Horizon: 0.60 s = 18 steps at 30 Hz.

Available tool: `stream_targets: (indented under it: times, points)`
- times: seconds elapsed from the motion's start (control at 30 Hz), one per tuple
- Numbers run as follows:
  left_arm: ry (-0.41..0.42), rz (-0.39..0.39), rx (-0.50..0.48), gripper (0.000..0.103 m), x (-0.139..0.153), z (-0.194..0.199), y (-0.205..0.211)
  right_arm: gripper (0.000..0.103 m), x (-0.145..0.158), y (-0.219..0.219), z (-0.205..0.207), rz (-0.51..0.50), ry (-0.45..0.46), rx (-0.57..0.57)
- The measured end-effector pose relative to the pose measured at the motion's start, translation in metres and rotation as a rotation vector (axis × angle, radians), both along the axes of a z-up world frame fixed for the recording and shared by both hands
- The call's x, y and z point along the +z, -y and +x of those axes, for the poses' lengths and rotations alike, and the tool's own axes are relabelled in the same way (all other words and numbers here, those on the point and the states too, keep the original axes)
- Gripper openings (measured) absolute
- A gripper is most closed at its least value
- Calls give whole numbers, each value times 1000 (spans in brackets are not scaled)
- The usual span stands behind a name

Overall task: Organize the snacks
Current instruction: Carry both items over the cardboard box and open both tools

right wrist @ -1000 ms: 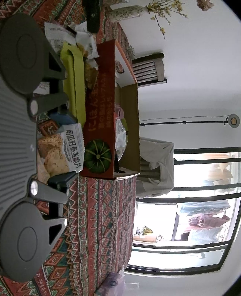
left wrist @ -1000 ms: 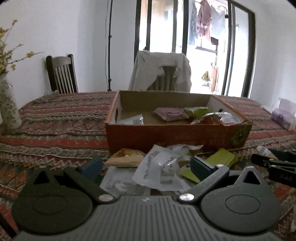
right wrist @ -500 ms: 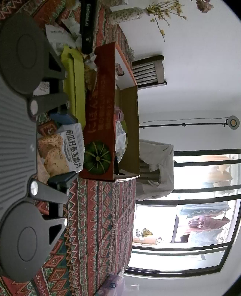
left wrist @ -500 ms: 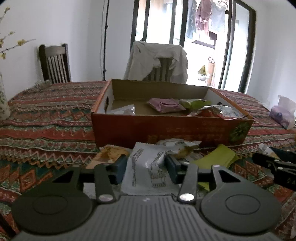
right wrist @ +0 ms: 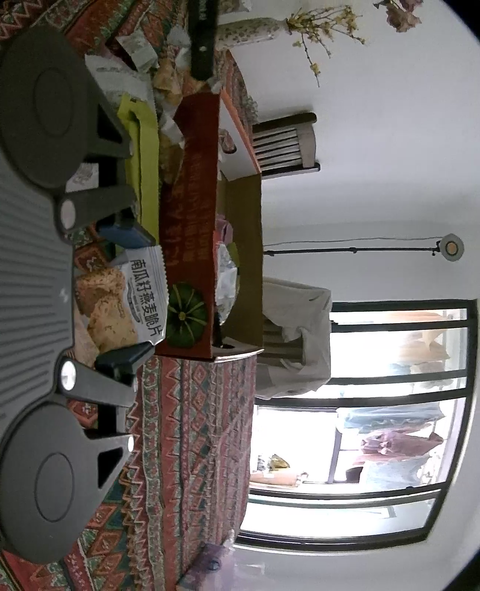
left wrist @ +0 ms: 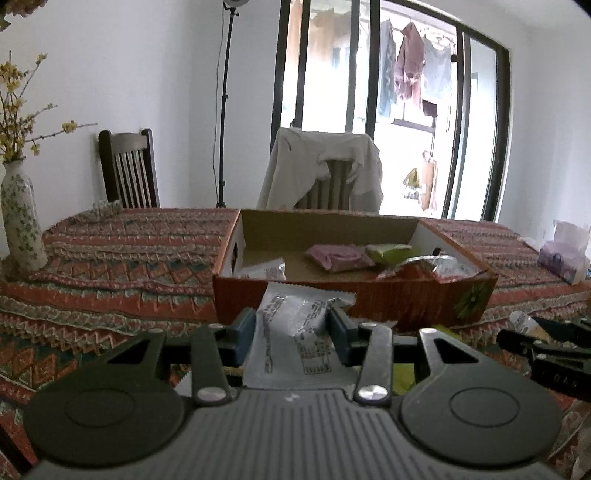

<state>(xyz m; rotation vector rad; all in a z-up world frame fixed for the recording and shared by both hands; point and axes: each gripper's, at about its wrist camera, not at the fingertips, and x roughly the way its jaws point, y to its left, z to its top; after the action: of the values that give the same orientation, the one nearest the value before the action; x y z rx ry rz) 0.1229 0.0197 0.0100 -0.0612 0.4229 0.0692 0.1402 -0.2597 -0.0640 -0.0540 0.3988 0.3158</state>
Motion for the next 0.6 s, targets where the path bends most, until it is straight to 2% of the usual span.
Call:
stream_targets:
  times: [0.17, 0.6]
  points:
    - [34, -7, -6, 44, 11, -2, 0, 54, 5, -3, -2, -11, 18, 4]
    - [94, -35, -4, 44, 35, 23, 2, 54, 57, -21, 20, 27, 144, 31]
